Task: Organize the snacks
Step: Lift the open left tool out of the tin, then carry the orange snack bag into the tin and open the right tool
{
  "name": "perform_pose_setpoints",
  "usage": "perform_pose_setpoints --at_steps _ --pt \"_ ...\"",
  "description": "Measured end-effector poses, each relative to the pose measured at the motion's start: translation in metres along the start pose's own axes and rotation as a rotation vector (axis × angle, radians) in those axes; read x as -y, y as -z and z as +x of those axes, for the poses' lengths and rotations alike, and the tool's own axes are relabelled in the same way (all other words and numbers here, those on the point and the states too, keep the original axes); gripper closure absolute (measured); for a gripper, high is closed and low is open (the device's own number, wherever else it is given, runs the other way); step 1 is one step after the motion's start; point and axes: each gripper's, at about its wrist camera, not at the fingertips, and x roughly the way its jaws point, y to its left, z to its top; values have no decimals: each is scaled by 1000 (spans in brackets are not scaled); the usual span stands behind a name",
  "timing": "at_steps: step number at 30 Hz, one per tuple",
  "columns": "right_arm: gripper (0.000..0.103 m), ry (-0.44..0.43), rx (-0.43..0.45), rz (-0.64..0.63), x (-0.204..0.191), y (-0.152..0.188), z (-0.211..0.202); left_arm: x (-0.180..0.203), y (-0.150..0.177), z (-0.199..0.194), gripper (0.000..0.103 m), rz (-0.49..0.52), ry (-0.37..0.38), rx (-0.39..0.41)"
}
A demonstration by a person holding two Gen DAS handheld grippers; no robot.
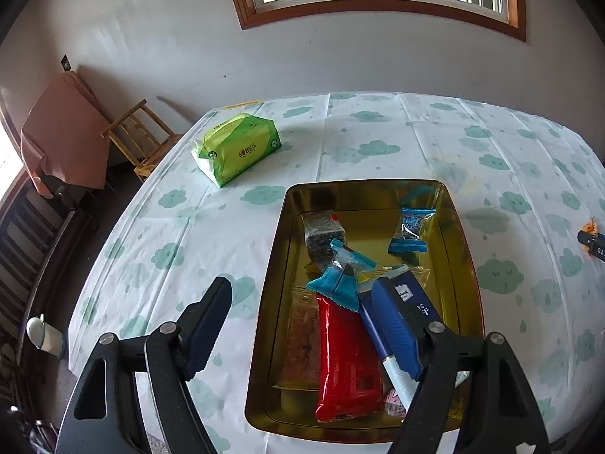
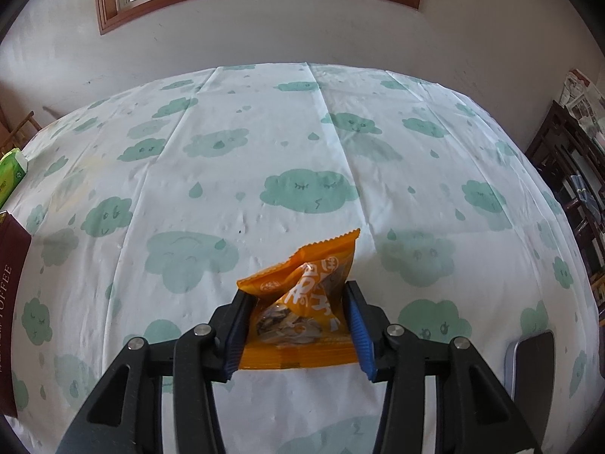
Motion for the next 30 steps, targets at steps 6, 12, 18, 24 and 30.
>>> perform_pose_setpoints --at_steps 6,12,18,24,30 --pt "56 -6 -2 -1 -11 3 -10 -2 1 -1 24 12 -3 13" --pt "56 -52 3 -40 -38 5 -28 -8 4 -3 23 2 3 20" --pt "56 -110 4 -86 -76 4 -43 -17 7 -4 23 -9 1 20" --pt "56 -187 19 -131 -116 2 -63 -31 10 -3 22 -38 -17 14" --pt "56 -297 39 -201 -169 2 -84 -49 17 0 22 -77 -34 2"
